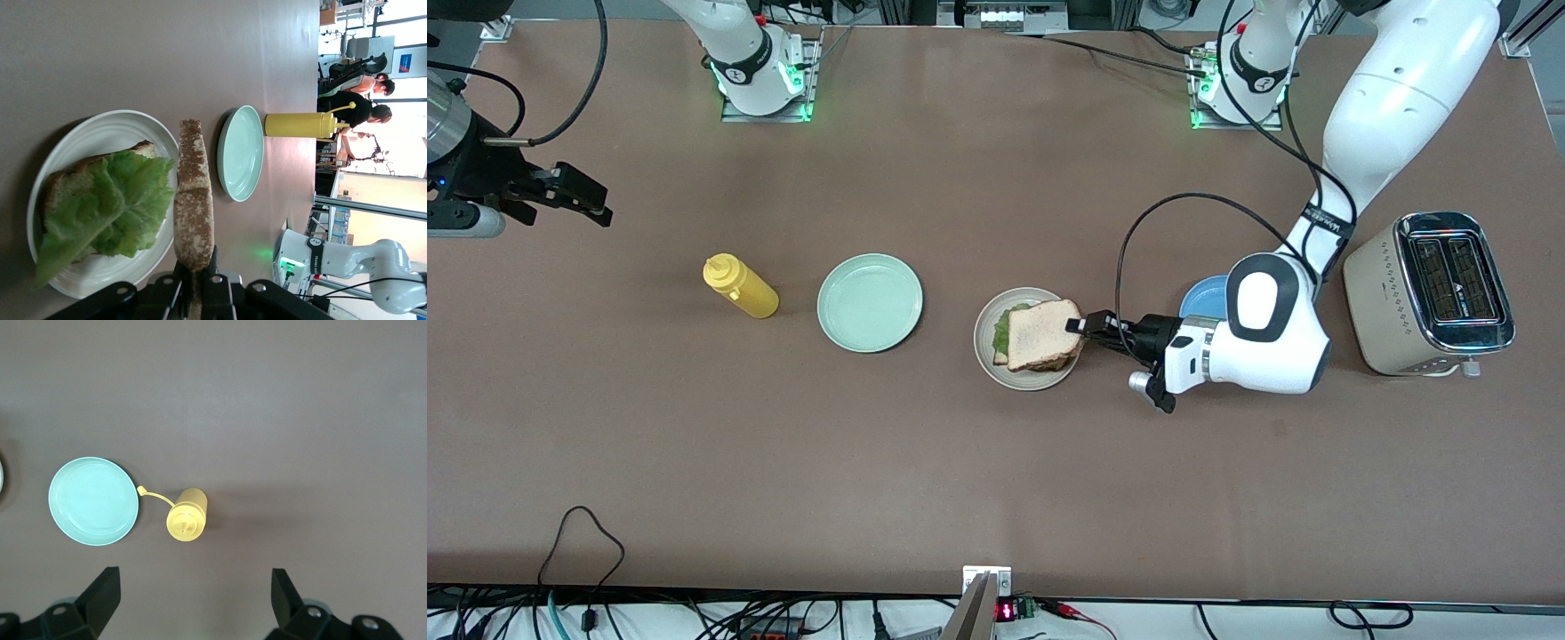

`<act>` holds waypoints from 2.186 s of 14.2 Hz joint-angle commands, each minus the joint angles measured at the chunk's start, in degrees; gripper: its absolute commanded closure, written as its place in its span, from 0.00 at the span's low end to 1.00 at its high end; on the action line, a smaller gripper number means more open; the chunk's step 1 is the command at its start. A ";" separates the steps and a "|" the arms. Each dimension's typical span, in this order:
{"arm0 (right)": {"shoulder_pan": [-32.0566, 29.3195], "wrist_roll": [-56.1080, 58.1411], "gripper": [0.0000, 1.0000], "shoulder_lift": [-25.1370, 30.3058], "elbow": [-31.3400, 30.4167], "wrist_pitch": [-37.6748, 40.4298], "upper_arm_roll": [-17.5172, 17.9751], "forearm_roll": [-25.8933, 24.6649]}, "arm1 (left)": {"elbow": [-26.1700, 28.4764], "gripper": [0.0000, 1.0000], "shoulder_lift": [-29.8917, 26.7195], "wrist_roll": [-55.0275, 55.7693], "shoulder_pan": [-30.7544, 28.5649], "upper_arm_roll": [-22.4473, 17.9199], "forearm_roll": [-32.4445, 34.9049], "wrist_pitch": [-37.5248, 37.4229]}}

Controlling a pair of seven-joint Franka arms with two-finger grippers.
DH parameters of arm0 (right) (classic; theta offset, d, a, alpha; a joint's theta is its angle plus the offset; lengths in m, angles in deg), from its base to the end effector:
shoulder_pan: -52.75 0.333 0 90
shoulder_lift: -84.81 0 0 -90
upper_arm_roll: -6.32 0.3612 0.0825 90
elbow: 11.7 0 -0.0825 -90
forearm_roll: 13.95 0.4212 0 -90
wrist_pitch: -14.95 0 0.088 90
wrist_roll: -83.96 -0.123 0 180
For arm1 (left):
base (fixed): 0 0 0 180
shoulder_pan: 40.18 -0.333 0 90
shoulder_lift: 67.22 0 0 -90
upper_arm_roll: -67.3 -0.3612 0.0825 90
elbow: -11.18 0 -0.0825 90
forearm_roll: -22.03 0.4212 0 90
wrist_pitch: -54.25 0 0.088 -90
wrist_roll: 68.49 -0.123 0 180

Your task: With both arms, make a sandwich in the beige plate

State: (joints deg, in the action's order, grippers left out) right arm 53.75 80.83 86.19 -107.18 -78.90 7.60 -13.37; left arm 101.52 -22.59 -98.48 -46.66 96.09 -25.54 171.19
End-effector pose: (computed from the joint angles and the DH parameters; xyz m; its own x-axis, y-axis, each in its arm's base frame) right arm 0.5867 0.0247 0.6249 0.9999 -0.0155 -0.0049 -0.0156 -0.9998 -0.0093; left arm 0.6922 -0.2761 0.2375 0.9506 -0.3101 -0.0139 -0.1386 -0.4640 0.8749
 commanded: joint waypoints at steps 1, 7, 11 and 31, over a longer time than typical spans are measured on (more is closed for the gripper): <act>-0.56 0.32 0.00 0.38 0.55 1.04 -0.04 1.27 | 2.99 1.00 0.19 -7.69 -0.12 0.22 -4.62 2.75; -0.92 0.32 0.00 0.38 0.46 0.95 -0.40 1.35 | 4.49 0.99 4.05 -13.43 -0.30 0.13 -5.34 5.40; -0.92 0.32 0.00 0.29 0.46 0.95 -0.40 1.35 | 4.23 0.00 3.89 -13.34 -0.38 -0.13 -4.47 6.28; -0.83 0.41 0.00 0.38 0.55 1.04 -0.40 1.27 | -5.86 0.00 -11.84 13.09 -1.61 -0.75 44.64 -18.04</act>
State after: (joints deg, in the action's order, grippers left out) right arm 53.56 80.83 86.18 -107.17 -78.81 6.88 -13.01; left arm 98.39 -32.58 -89.32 -48.23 95.72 14.19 158.59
